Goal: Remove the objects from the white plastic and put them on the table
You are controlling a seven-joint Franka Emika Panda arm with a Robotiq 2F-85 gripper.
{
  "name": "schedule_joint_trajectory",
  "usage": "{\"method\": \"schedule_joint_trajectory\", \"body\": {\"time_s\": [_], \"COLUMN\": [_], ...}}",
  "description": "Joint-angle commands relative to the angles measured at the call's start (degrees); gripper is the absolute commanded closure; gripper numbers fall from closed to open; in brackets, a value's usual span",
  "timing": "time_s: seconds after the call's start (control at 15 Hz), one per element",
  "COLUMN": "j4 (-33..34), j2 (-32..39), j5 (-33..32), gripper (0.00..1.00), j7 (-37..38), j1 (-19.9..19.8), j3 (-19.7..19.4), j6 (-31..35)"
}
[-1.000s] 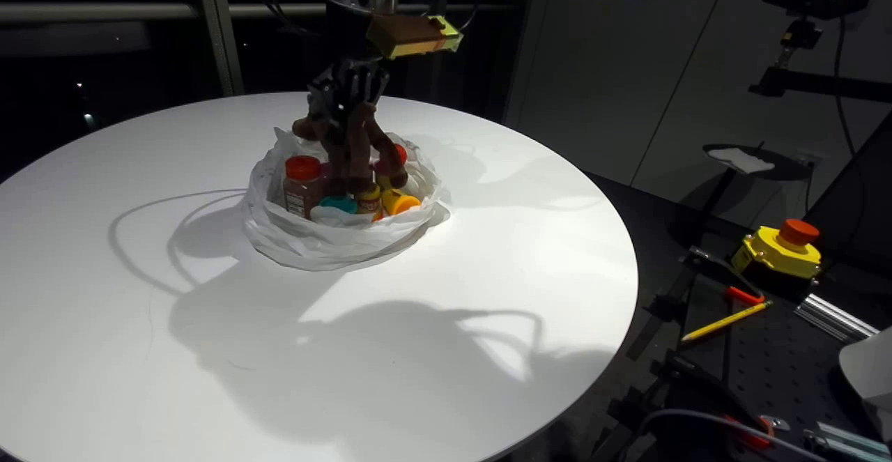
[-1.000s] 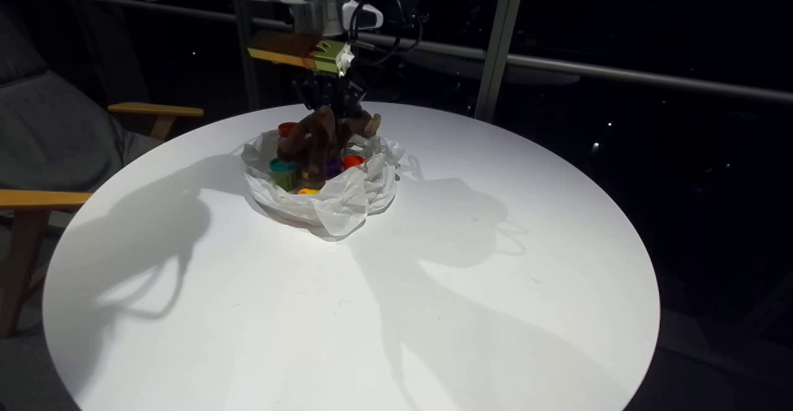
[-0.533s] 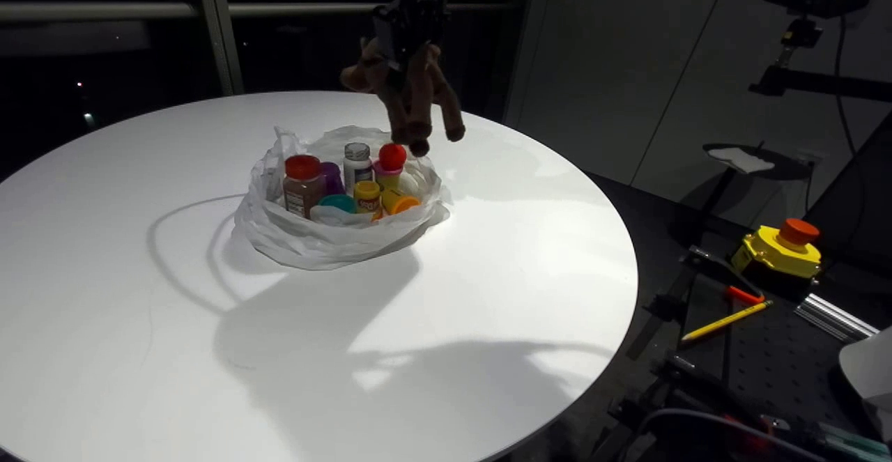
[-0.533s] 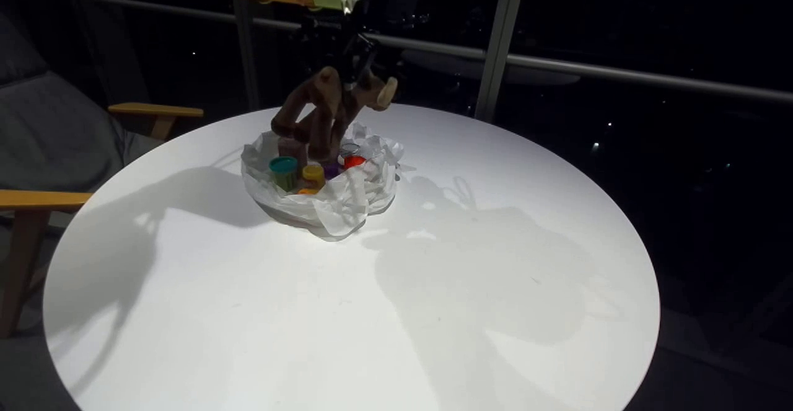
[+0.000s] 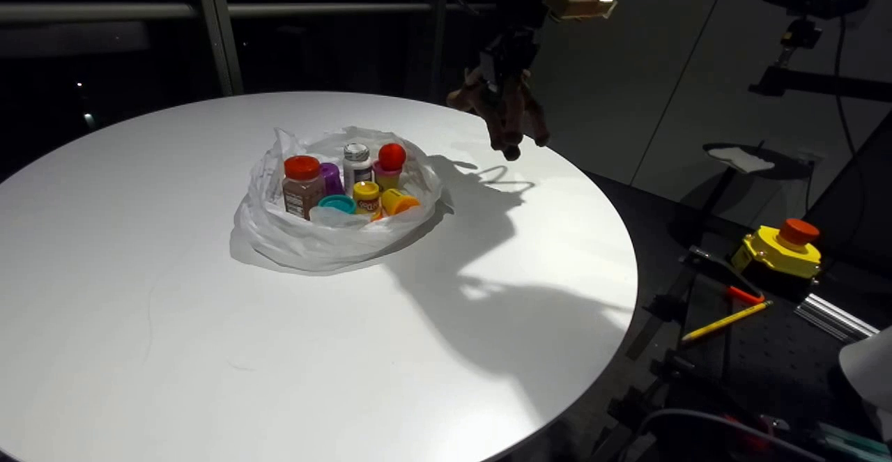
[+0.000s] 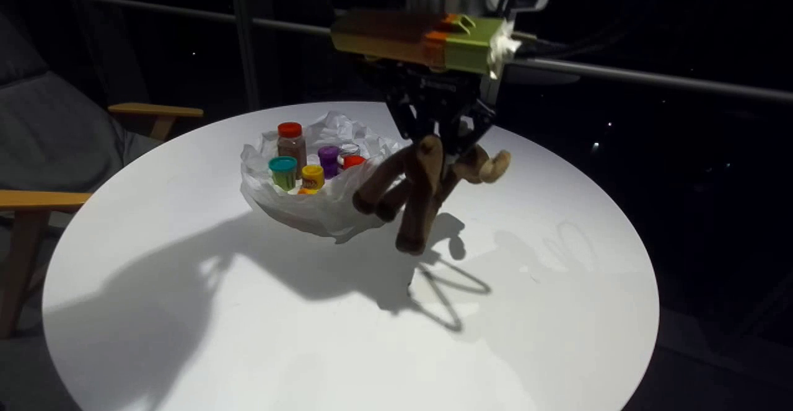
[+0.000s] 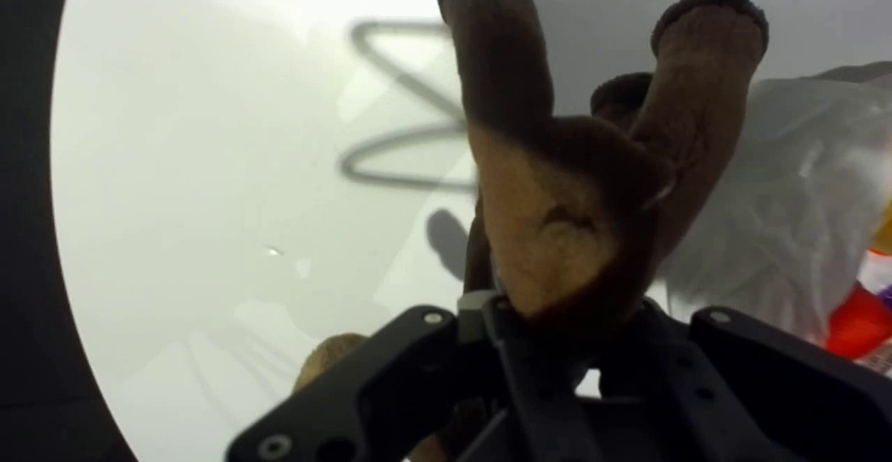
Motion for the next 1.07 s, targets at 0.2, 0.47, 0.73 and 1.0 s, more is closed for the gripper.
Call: {"method": "schedule_joint_trajectory", "body": {"time_s": [0.2,0.47,0.73,1.0], "j4": [8.0,9.8,11.5,16.1], "j2": [11.4,10.3,5.9,5.9], "j5": [8.1,2.2,3.6,2.7], "gripper": [0.88,0.59,0.27,0.00], "j7": [-5.7,2.0,4.7,10.0], "j1": [-4.0,0.2,1.7,5.6], "j3": [3.0,-0.9,1.2,2.6], "j6": [0.5,-2.4,-6.2,-11.9]}}
